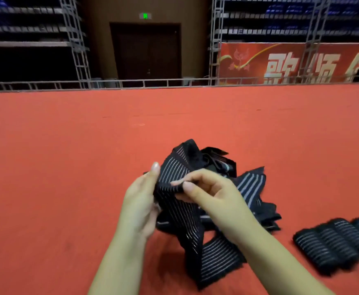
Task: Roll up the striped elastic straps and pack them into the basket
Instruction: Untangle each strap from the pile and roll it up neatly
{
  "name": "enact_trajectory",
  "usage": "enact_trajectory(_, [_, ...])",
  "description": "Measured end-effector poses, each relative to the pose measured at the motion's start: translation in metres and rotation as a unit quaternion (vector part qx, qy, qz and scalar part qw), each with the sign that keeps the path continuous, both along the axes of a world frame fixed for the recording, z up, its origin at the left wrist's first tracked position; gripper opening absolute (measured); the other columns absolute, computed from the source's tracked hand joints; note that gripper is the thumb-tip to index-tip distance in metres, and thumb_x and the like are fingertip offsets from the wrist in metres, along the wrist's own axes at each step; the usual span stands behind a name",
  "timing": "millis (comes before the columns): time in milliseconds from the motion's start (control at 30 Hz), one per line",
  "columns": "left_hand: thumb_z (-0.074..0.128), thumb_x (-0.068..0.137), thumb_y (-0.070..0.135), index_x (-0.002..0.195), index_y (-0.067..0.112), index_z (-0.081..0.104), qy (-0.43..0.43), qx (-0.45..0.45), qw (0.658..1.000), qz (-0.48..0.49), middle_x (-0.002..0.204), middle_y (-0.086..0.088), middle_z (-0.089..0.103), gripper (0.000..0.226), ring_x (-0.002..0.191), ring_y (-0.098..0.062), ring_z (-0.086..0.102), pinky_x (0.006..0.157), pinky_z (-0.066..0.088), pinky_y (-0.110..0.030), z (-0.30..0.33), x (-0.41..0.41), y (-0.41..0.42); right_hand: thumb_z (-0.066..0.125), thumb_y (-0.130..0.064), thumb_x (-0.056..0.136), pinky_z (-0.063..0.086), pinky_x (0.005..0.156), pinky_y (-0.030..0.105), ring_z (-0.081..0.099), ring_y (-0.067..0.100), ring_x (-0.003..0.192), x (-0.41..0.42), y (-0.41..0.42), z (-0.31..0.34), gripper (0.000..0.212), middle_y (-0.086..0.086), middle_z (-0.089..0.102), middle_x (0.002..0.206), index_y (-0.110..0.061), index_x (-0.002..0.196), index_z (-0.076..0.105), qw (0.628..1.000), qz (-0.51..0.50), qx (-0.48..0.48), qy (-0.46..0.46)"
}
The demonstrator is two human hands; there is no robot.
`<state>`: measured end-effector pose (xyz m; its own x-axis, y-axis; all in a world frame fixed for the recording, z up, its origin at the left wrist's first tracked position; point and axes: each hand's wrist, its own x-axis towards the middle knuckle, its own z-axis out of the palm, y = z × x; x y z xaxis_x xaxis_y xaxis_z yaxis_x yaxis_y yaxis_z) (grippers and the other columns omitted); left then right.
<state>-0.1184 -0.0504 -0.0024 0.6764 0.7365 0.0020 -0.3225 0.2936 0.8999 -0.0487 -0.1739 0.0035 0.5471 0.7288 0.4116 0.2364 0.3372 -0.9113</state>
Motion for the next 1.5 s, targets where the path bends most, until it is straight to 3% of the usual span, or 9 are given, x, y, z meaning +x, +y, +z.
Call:
enact_trajectory(167, [0.058, 0.084, -0.016, 0.112, 0.010, 0.060, 0.085, 0.084, 0.991, 0.051, 0.105, -0.015, 0.066, 0.039, 0.087, -0.024, 0.062, 0.068, 0.050, -0.029, -0.028, -0.021, 0.011, 0.058, -0.022, 0.089, 0.055, 0.074, 0.024, 0.068, 0.009, 0.092, -0.023, -0.006, -0.048, 0.017, -0.003, 0.073, 0.104, -0.012, 0.099, 0.069, 0.993, -0.054, -0.031, 0.098])
enact_trajectory(333, [0.061, 0.078, -0.019, 0.099, 0.019, 0.064, 0.081, 0.151, 0.985, 0.037, 0.098, -0.004, 0.068, 0.044, 0.081, -0.014, 0.064, 0.071, 0.052, -0.027, -0.037, -0.042, 0.008, 0.049, -0.040, 0.097, 0.056, 0.084, 0.030, 0.062, 0.010, 0.106, 0.010, 0.016, -0.055, 0.020, -0.006, 0.060, 0.114, -0.024, 0.108, 0.057, 0.969, -0.140, -0.096, 0.179])
enact_trajectory(500, [0.058, 0.081, -0.020, 0.101, 0.016, 0.064, 0.080, 0.184, 0.979, -0.040, 0.082, 0.006, 0.070, 0.042, 0.067, -0.008, 0.064, 0.060, 0.053, -0.021, -0.037, -0.056, 0.001, 0.067, -0.014, 0.090, 0.056, 0.083, 0.032, 0.066, 0.021, 0.100, 0.027, 0.054, -0.055, 0.038, 0.014, 0.063, 0.116, -0.005, 0.123, 0.050, 0.951, -0.125, -0.090, 0.266])
enact_trajectory(667, [0.057, 0.091, -0.005, 0.087, 0.012, 0.067, 0.080, 0.129, 0.983, 0.104, 0.074, -0.002, 0.065, 0.020, 0.064, -0.013, 0.056, 0.051, 0.043, -0.022, -0.042, -0.062, 0.021, 0.063, 0.004, 0.087, 0.054, 0.064, 0.019, 0.067, 0.013, 0.078, 0.034, 0.036, -0.060, 0.020, 0.008, 0.068, 0.091, -0.003, 0.106, 0.060, 0.942, -0.147, -0.030, 0.299])
enact_trajectory(800, [0.054, 0.095, 0.002, 0.083, 0.014, 0.067, 0.069, 0.109, 0.972, 0.197, 0.078, -0.004, 0.065, 0.021, 0.071, -0.016, 0.057, 0.054, 0.043, -0.023, -0.042, -0.059, 0.044, 0.065, 0.003, 0.085, 0.055, 0.068, 0.024, 0.067, 0.013, 0.072, 0.035, 0.002, -0.070, 0.015, 0.003, 0.070, 0.083, -0.010, 0.094, 0.064, 0.941, -0.205, -0.026, 0.268])
enact_trajectory(900, [0.055, 0.098, 0.016, 0.079, 0.014, 0.066, 0.110, 0.123, 0.980, 0.112, 0.070, 0.004, 0.065, 0.022, 0.060, -0.003, 0.058, 0.053, 0.044, -0.020, -0.033, -0.042, 0.032, 0.068, 0.001, 0.083, 0.051, 0.064, 0.025, 0.065, 0.013, 0.073, 0.020, -0.015, -0.072, 0.016, -0.001, 0.070, 0.079, -0.013, 0.092, 0.066, 0.954, -0.192, -0.041, 0.225])
enact_trajectory(1100, [0.058, 0.087, 0.060, 0.080, 0.013, 0.057, 0.196, 0.221, 0.955, -0.029, 0.073, -0.007, 0.050, 0.048, 0.068, -0.018, 0.047, 0.062, 0.038, -0.031, -0.034, 0.004, 0.010, 0.073, 0.002, 0.079, 0.048, 0.064, 0.014, 0.061, 0.000, 0.067, -0.022, -0.023, -0.076, 0.022, -0.011, 0.069, 0.071, -0.019, 0.080, 0.067, 0.983, -0.153, -0.091, 0.049])
enact_trajectory(1367, [0.073, 0.086, 0.023, 0.088, 0.016, 0.074, 0.224, 0.294, 0.927, -0.063, 0.089, 0.000, 0.073, 0.007, 0.086, -0.016, 0.066, 0.084, 0.052, -0.036, -0.036, 0.019, 0.018, 0.076, -0.007, 0.077, 0.048, 0.068, 0.013, 0.064, 0.001, 0.071, -0.025, -0.022, -0.090, 0.030, -0.020, 0.068, 0.075, -0.034, 0.073, 0.064, 0.971, -0.152, -0.177, -0.050])
enact_trajectory(1500, [0.059, 0.093, 0.045, 0.084, 0.018, 0.074, 0.227, 0.221, 0.947, -0.047, 0.083, 0.000, 0.069, 0.032, 0.071, -0.014, 0.057, 0.061, 0.047, -0.022, -0.029, 0.013, 0.021, 0.077, -0.010, 0.076, 0.048, 0.075, 0.016, 0.065, 0.009, 0.082, -0.022, -0.018, -0.092, 0.021, -0.009, 0.070, 0.083, -0.029, 0.079, 0.069, 0.964, -0.134, -0.201, -0.113])
